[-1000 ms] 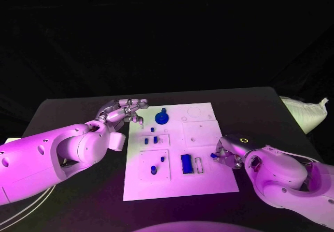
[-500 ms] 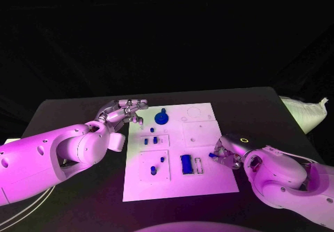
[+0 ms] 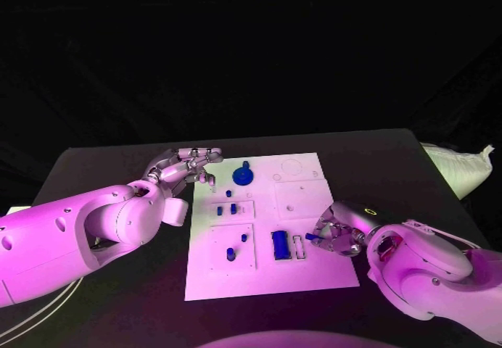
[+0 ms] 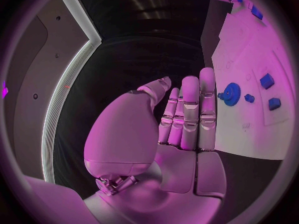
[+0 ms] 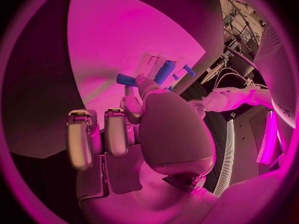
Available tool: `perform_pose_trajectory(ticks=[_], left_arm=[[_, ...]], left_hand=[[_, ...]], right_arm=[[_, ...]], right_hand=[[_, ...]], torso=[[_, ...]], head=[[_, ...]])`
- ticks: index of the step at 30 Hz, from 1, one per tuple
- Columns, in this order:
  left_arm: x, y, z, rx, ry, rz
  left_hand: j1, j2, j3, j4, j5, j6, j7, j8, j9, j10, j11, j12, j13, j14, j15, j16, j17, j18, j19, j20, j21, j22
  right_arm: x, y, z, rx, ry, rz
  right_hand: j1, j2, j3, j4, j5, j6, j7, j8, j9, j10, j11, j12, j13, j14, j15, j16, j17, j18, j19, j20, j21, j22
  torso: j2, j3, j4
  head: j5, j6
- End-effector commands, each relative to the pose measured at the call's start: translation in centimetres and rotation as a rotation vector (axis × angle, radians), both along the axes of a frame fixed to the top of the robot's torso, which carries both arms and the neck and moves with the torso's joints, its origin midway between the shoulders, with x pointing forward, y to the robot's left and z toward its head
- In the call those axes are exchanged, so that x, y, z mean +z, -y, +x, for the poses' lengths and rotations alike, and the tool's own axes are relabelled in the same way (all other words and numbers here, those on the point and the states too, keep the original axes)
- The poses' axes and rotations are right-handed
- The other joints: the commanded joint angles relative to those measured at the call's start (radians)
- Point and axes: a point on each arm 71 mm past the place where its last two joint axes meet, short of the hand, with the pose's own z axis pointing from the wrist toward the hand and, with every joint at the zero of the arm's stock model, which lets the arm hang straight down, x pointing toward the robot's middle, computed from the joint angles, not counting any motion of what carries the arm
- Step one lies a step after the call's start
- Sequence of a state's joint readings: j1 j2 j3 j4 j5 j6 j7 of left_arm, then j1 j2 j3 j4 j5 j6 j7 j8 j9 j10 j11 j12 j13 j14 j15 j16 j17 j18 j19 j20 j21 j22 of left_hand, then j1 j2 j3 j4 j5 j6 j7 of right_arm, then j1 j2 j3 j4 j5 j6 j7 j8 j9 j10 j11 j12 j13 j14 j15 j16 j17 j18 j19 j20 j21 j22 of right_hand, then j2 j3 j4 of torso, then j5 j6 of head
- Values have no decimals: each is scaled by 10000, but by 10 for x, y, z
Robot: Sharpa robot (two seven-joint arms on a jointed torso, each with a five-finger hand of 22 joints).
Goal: Assemble the parts on the task board
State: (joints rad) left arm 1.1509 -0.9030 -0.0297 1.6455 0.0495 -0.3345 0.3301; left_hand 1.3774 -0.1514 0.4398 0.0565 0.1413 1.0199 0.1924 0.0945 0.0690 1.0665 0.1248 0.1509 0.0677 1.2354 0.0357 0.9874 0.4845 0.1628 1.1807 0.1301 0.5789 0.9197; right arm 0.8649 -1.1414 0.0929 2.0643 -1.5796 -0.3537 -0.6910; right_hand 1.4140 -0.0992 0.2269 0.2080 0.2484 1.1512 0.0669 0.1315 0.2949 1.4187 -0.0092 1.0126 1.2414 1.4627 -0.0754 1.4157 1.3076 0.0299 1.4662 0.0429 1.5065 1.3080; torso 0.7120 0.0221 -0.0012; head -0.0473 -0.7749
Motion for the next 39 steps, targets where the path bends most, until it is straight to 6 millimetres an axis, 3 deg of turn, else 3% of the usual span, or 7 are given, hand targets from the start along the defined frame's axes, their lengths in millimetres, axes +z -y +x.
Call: perform_pose_trajectory(ticks=[1,11,15,17,39], left_arm=[[1,3,-1,-183,27,-148],[1,3,-1,-191,25,-152],[1,3,-2,-197,25,-155],[1,4,-2,-205,22,-157],[2,4,-3,-243,-7,-162]], left_hand=[[-38,94,-51,13,-43,-56,31,53,-8,-40,-1,68,-10,-77,-22,12,-8,197,-9,25,-55,-8],[-38,94,-51,13,-43,-56,31,53,-8,-40,-1,68,-10,-77,-22,12,-8,197,-9,25,-55,-8],[-38,94,-51,13,-43,-56,31,53,-8,-40,-1,68,-10,-77,-22,12,-8,197,-9,25,-55,-8],[-38,94,-51,13,-43,-56,31,53,-8,-40,-1,68,-10,-77,-22,12,-8,197,-9,25,-55,-8],[-38,94,-51,13,-43,-56,31,53,-8,-40,-1,68,-10,-77,-22,12,-8,197,-9,25,-55,-8]], right_arm=[[-1,0,-1,-701,-456,677],[-7,-8,0,-628,-1047,793],[-11,-10,1,-586,-1299,637],[-13,-10,2,-583,-1394,517],[-25,-15,5,-220,-1869,-420]], right_hand=[[-130,-6,75,29,126,57,3,-21,32,119,-33,-5,-4,636,3,36,130,-62,407,-29,17,1885],[-710,-129,22,305,825,124,-19,19,110,178,-46,18,25,653,-5,83,209,-74,442,-42,49,1927],[-1254,-137,-206,669,1679,166,-36,41,159,222,-57,-19,5,668,-14,132,286,-78,452,-48,57,1939],[-1338,-135,-290,709,1856,193,-49,59,185,238,-66,-19,5,674,-25,154,321,-84,470,-56,73,1960],[-1674,22,-594,783,2054,324,-114,137,295,309,-118,-71,-34,704,-61,256,482,-116,561,-86,162,2065]], torso=[[0,-10,-11],[-6,-9,-3],[-7,-14,-2],[-5,-12,-4],[-5,0,-18]], head=[[7,-16],[28,-59],[27,-67],[41,-67],[72,-134]])
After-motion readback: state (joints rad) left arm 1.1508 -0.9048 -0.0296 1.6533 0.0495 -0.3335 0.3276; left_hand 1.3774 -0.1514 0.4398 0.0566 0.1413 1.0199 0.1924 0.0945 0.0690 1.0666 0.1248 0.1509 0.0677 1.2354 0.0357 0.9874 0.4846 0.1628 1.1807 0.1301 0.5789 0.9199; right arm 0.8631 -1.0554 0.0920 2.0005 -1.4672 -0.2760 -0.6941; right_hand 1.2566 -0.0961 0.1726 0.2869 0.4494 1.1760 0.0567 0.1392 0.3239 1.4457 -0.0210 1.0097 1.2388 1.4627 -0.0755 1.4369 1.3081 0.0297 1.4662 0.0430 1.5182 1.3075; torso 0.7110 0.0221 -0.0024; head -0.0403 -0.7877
